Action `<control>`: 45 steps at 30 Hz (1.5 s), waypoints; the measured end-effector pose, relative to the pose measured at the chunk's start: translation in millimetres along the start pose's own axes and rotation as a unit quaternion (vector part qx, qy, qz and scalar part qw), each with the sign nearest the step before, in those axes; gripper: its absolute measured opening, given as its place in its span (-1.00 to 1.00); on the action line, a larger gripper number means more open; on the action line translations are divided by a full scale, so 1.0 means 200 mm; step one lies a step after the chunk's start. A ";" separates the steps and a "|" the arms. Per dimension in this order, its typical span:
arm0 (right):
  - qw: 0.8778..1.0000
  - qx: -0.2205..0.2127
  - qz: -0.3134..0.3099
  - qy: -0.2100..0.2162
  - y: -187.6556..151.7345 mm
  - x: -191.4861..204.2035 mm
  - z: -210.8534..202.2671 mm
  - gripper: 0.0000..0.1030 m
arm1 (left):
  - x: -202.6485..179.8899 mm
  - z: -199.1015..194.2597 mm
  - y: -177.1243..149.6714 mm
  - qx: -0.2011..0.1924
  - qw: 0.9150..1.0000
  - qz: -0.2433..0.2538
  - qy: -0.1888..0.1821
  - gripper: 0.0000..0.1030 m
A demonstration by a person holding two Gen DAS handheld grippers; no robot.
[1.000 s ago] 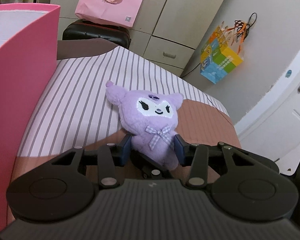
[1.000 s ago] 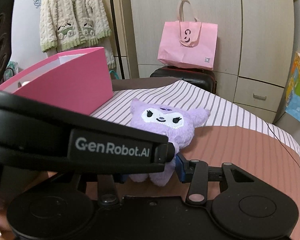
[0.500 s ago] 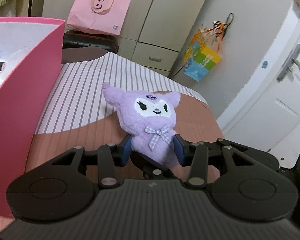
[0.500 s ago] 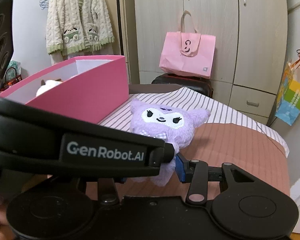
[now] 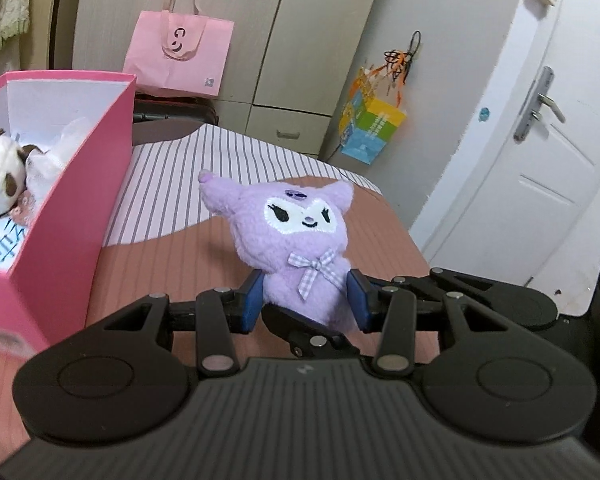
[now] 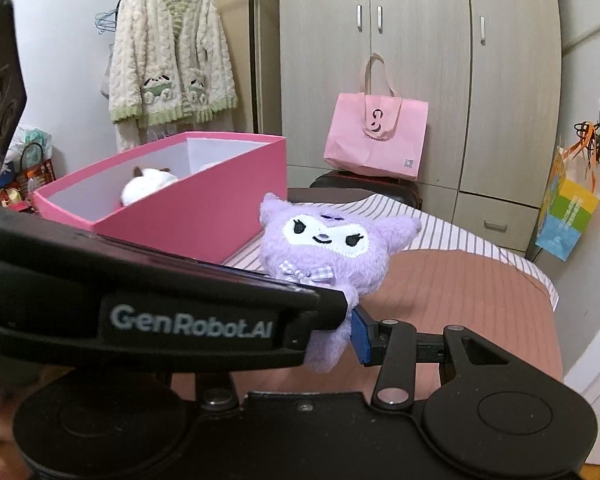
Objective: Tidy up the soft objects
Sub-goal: 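Lift the purple plush and carry it over the pink box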
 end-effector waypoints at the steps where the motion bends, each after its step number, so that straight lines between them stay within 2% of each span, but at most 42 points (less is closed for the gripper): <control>1: 1.000 0.002 0.003 0.001 -0.01 0.01 -0.02 -0.04 | 0.00 -0.02 -0.02 0.004 1.000 0.001 -0.001 -0.16; 11: 0.999 0.040 0.007 0.019 -0.09 0.24 -0.16 -0.04 | 0.06 -0.24 -0.16 0.041 0.999 0.016 0.002 -0.17; 20: 0.996 0.061 -0.041 0.054 -0.10 0.50 -0.28 -0.03 | 0.18 -0.51 -0.25 0.058 0.998 0.006 0.010 -0.17; 25: 0.993 0.053 -0.076 0.070 -0.05 0.65 -0.34 -0.03 | 0.24 -0.67 -0.25 0.058 0.998 0.006 0.017 -0.17; 29: 0.991 0.041 -0.090 0.087 0.01 0.73 -0.38 -0.02 | 0.30 -0.77 -0.21 0.048 0.999 0.005 0.024 -0.17; 36: 0.991 -0.008 -0.104 0.086 0.18 0.83 -0.35 -0.02 | 0.36 -0.87 -0.05 -0.005 0.999 0.021 0.044 -0.16; 40: 0.990 -0.037 -0.106 0.081 0.29 0.84 -0.29 -0.02 | 0.41 -0.87 0.06 -0.029 0.998 0.023 0.048 -0.16; 45: 0.991 -0.050 -0.094 0.082 0.43 0.82 -0.17 -0.02 | 0.50 -0.80 0.22 -0.045 0.998 0.017 0.043 -0.16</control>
Point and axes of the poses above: each gripper's, at about its wrist camera, not at the fingertips, and z roughly the way its jaws point, x to its left, y to its top, the point moved 4 cm from there along z, roughly the way its jaws point, and after that the axes turned 6 degrees about -z, right-handed, at the moved point
